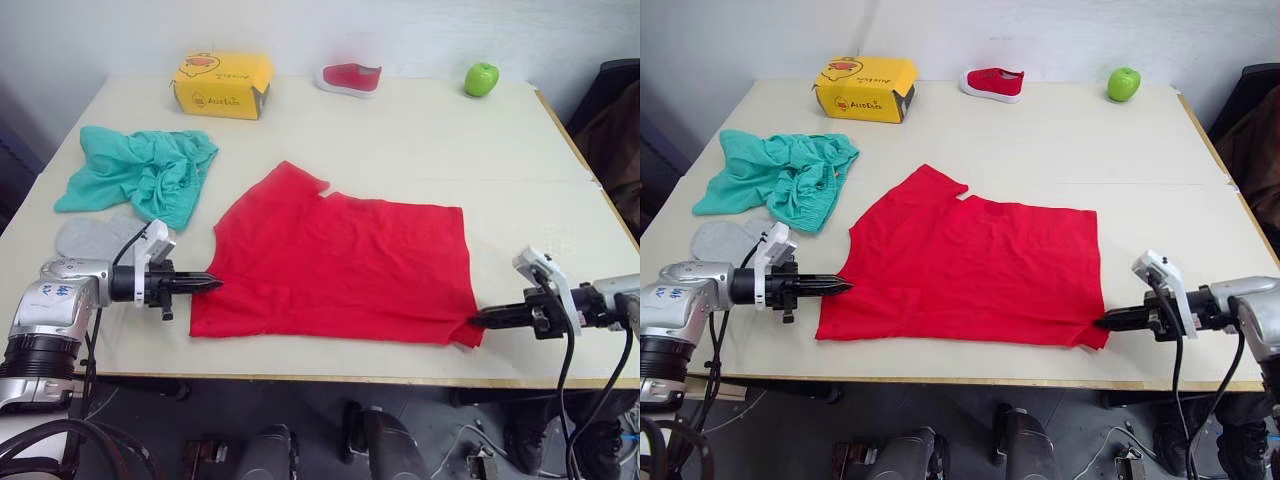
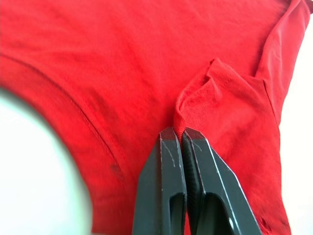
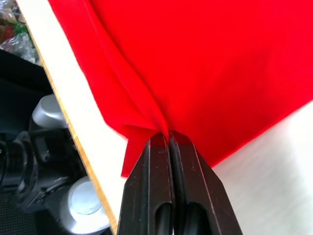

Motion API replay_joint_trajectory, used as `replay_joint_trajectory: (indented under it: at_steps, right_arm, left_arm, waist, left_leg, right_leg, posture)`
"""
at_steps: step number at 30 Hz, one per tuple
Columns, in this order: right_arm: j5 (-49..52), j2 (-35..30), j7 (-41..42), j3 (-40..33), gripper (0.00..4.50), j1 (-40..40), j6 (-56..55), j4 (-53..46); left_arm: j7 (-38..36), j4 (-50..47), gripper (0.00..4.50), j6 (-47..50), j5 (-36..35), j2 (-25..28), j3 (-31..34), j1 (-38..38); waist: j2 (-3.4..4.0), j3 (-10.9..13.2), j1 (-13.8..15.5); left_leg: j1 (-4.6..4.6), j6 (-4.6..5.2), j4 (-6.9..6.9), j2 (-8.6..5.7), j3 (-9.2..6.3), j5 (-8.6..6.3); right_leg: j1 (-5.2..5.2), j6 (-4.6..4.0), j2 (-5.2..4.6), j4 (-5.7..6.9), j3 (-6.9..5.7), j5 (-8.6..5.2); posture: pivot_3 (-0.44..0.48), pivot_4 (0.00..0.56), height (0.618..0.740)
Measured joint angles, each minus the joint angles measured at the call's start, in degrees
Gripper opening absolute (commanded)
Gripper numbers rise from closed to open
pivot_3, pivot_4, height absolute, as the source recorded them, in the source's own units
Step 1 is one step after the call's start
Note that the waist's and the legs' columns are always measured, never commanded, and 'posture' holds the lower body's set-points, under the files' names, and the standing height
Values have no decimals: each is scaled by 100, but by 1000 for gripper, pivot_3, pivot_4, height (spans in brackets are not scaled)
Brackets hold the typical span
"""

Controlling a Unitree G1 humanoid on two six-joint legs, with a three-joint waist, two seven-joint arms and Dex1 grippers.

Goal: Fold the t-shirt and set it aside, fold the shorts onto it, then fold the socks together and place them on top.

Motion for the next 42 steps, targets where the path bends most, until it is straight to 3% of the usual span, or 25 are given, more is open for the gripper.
replay_joint_trajectory:
  at_steps: [1,5,8,13,16,18,22,27,29,35,42]
  right_arm:
    - [-12,27,-4,0,0,-2,-6,4]
    - [-10,60,-4,-12,912,12,24,-4]
    - [35,-9,-15,-204,1978,189,48,-143]
    - [508,-104,-534,-1402,3684,438,370,-916]
    - [877,-42,-937,-1971,3569,699,678,-1813]
    - [1192,270,-1311,-2189,3014,850,888,-2560]
    - [1387,972,-2130,-1974,1643,1084,996,-3556]
    - [644,1134,-2653,-1048,0,1760,238,-4009]
    - [365,1276,-2825,-721,0,1822,-41,-3979]
    - [-448,1262,-3094,-146,0,1927,-821,-3531]
    - [-508,463,-2548,-901,0,2682,-1608,-2971]
  left_arm:
    - [45,0,15,23,37,-32,-25,-19]
    - [176,6,960,119,114,-57,-102,-139]
    - [225,6,1897,153,105,-47,-6,-172]
    - [389,-440,3435,383,-109,258,514,-169]
    - [387,-1209,3455,802,-521,402,857,-90]
    - [385,-1977,3268,1073,-857,375,961,97]
    - [475,-2994,2233,1172,-1061,63,589,512]
    - [520,-3000,590,579,-438,28,-245,1003]
    - [528,-2841,28,235,-138,29,-472,1052]
    - [552,-2211,28,-771,502,15,-847,1130]
    - [541,-1343,28,-1718,641,81,-752,1067]
  waist:
    - [0,0,1]
    - [0,0,3]
    - [0,0,4]
    - [0,0,-13]
    - [0,0,1]
    - [-1,0,5]
    - [0,0,11]
    - [0,0,12]
    - [0,0,1]
    - [-1,-5,6]
    - [18,-71,19]
  left_leg:
    - [-1,0,0,0,0,0]
    - [-2,0,1,-1,0,0]
    - [-3,0,1,-1,0,0]
    - [-1,-5,1,6,-1,-3]
    - [-2,-7,1,7,-4,-4]
    - [1,-9,0,7,-5,-5]
    - [5,-9,-1,3,-3,-5]
    - [6,-9,-4,2,3,-5]
    - [10,-9,-5,3,7,-5]
    - [21,-8,-10,5,12,-5]
    - [53,7,-22,12,5,-14]
  right_leg:
    - [0,0,0,0,0,0]
    - [0,0,-1,-1,-1,0]
    - [-2,0,-1,0,-1,0]
    - [-4,0,2,3,0,0]
    - [-4,-1,1,0,1,0]
    - [1,0,0,-1,4,0]
    - [3,-1,1,2,7,-1]
    - [3,-2,6,-2,9,-1]
    - [2,-3,7,1,12,-2]
    - [9,-4,6,-2,16,-3]
    - [62,-2,3,-39,10,-4]
  posture:
    - [0,150,740]
    - [0,150,740]
    - [0,150,740]
    - [0,150,740]
    - [0,150,740]
    - [0,150,740]
    - [0,150,740]
    - [0,150,740]
    - [0,150,740]
    - [0,150,740]
    - [0,150,740]
